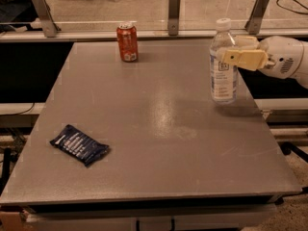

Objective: Place blue plastic bottle upright

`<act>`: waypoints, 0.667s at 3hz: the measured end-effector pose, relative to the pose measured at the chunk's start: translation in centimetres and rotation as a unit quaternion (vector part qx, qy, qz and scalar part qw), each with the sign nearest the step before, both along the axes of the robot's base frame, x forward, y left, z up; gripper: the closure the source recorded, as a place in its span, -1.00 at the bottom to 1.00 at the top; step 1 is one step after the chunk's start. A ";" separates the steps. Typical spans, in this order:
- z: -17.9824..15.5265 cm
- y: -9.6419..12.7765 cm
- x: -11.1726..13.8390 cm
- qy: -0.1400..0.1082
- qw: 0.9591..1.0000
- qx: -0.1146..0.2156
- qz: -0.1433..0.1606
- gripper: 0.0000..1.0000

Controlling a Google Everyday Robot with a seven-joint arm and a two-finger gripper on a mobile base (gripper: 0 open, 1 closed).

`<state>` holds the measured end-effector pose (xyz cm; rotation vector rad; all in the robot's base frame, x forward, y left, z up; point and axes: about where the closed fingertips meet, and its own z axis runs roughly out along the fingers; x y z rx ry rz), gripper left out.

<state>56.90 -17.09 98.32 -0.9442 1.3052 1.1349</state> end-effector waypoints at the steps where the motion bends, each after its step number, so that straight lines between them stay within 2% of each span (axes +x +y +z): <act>1: -0.6 -0.9 -1.2 -0.010 0.998 0.057 0.002 1.00; 2: -1.5 -1.1 -2.2 -0.023 0.995 0.093 0.010 1.00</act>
Offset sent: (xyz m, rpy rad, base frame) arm -0.0368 -0.0193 -0.0304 0.2779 -0.0854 0.0333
